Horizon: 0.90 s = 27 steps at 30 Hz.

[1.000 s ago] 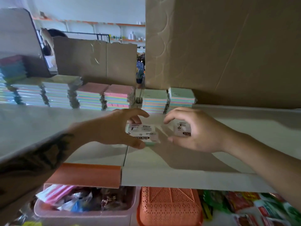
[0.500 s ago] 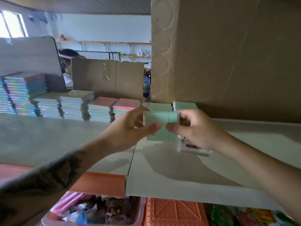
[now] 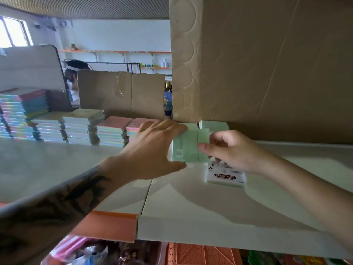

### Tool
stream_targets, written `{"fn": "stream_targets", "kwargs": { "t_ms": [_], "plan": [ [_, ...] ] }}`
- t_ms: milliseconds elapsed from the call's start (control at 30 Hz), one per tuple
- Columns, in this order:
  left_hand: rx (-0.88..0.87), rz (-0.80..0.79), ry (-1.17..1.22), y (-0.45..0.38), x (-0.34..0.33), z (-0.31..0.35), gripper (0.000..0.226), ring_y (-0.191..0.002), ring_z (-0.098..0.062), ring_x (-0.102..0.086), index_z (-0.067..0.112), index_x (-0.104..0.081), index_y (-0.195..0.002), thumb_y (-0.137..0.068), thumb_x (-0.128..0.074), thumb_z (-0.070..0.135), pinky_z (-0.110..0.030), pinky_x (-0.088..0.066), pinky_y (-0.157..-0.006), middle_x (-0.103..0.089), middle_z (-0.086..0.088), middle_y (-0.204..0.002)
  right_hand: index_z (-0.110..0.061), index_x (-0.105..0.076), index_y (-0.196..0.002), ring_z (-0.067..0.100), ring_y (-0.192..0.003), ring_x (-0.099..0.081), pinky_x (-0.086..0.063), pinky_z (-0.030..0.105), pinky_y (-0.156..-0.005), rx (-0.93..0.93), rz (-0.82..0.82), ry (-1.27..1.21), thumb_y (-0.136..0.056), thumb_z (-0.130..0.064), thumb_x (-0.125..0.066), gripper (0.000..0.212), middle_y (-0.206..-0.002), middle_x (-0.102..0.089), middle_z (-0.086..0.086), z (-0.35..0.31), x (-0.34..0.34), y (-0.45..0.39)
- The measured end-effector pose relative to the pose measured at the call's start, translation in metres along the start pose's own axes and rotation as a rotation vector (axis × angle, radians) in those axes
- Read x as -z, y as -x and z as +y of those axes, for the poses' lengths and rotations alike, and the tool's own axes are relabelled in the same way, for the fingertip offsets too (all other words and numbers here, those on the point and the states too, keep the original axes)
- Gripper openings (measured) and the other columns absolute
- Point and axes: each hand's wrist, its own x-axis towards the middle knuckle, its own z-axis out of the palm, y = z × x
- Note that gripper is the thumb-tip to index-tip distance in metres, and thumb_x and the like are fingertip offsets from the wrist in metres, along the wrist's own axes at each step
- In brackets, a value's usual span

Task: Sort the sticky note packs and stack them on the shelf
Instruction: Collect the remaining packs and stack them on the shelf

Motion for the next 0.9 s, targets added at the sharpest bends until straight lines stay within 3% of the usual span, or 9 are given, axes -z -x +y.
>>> {"fn": "stream_targets", "kwargs": {
  "t_ms": [100,233,333,433,533,700,733,833,900],
  "plan": [
    [0.050,-0.035,-0.021,-0.028,0.002,-0.017,0.091,-0.131,-0.018,-0.047,0.035,-0.040,-0.149,-0.072,-0.078,0.066,-0.036,-0.031,-0.108,-0.050,0.011,-0.145,-0.037,-0.064,-0.095,0.001,-0.072,-0.062,-0.048,0.029,-0.068,0.049,0.048,0.259,-0.077,-0.080,-0.058,0.048,-0.085,-0.064,-0.020,0.013,0.006,0.008],
    [0.120,-0.129,-0.030,-0.070,0.004,-0.040,0.088,-0.125,-0.022,-0.052,0.035,-0.040,-0.150,-0.075,-0.080,0.059,-0.037,-0.035,-0.107,-0.052,0.008,-0.145,-0.040,-0.064,-0.100,-0.008,-0.100,-0.056,-0.045,0.016,-0.084,0.088,0.018,0.356,-0.075,-0.085,-0.054,0.052,-0.103,-0.064,-0.026,0.036,0.008,0.017],
    [0.148,-0.236,0.055,-0.092,-0.002,-0.051,0.084,-0.102,-0.017,-0.053,0.039,-0.045,-0.147,-0.073,-0.083,0.057,-0.036,-0.042,-0.103,-0.057,0.010,-0.133,-0.042,-0.064,-0.099,-0.003,-0.093,-0.059,-0.050,0.027,-0.085,0.120,-0.006,0.345,-0.073,-0.091,-0.053,0.056,-0.096,-0.065,-0.023,0.048,0.006,0.018],
    [0.159,-0.318,0.121,-0.104,-0.013,-0.054,0.073,-0.099,-0.019,-0.057,0.038,-0.052,-0.139,-0.075,-0.084,0.050,-0.038,-0.048,-0.099,-0.060,0.007,-0.121,-0.048,-0.059,-0.112,-0.004,-0.101,-0.055,-0.047,0.032,-0.094,0.131,-0.067,0.406,-0.066,-0.098,-0.048,0.069,-0.104,-0.062,-0.027,0.050,0.006,0.022],
    [0.159,-0.393,0.169,-0.110,-0.020,-0.056,0.070,-0.107,-0.017,-0.057,0.037,-0.052,-0.141,-0.079,-0.083,0.048,-0.033,-0.047,-0.100,-0.054,0.007,-0.124,-0.051,-0.052,-0.123,-0.003,-0.107,-0.050,-0.042,0.034,-0.102,0.147,-0.106,0.474,-0.064,-0.094,-0.051,0.073,-0.112,-0.058,-0.029,0.050,0.006,0.024],
    [0.213,-0.500,0.255,-0.115,-0.022,-0.058,0.076,-0.115,-0.022,-0.063,0.038,-0.048,-0.146,-0.080,-0.084,0.045,-0.037,-0.053,-0.097,-0.047,0.007,-0.130,-0.055,-0.048,-0.124,0.001,-0.112,-0.047,-0.037,0.036,-0.107,0.146,-0.120,0.478,-0.074,-0.078,-0.063,0.056,-0.115,-0.055,-0.028,0.051,0.006,0.025],
    [0.213,-0.503,0.269,-0.113,-0.021,-0.057,0.076,-0.114,-0.020,-0.063,0.038,-0.047,-0.146,-0.080,-0.084,0.044,-0.037,-0.054,-0.095,-0.048,0.008,-0.131,-0.055,-0.050,-0.124,0.001,-0.113,-0.047,-0.036,0.035,-0.108,0.144,-0.119,0.469,-0.076,-0.076,-0.064,0.055,-0.116,-0.055,-0.028,0.051,0.006,0.025],
    [0.118,-0.393,0.247,-0.098,-0.016,-0.046,0.074,-0.105,0.003,-0.057,0.042,-0.046,-0.146,-0.082,-0.083,0.042,-0.014,-0.041,-0.089,-0.051,0.029,-0.116,-0.052,-0.056,-0.125,0.000,-0.113,-0.048,-0.038,0.033,-0.107,0.153,-0.108,0.454,-0.075,-0.074,-0.065,0.056,-0.117,-0.057,-0.028,0.051,0.006,0.024],
    [0.050,-0.248,0.143,-0.081,-0.012,-0.031,0.070,-0.112,-0.005,-0.054,0.043,-0.049,-0.143,-0.082,-0.081,0.047,-0.022,-0.034,-0.089,-0.046,0.031,-0.111,-0.046,-0.062,-0.126,0.000,-0.112,-0.051,-0.042,0.029,-0.103,0.155,-0.103,0.467,-0.078,-0.071,-0.071,0.055,-0.119,-0.061,-0.027,0.050,0.006,0.025]
  ]
}}
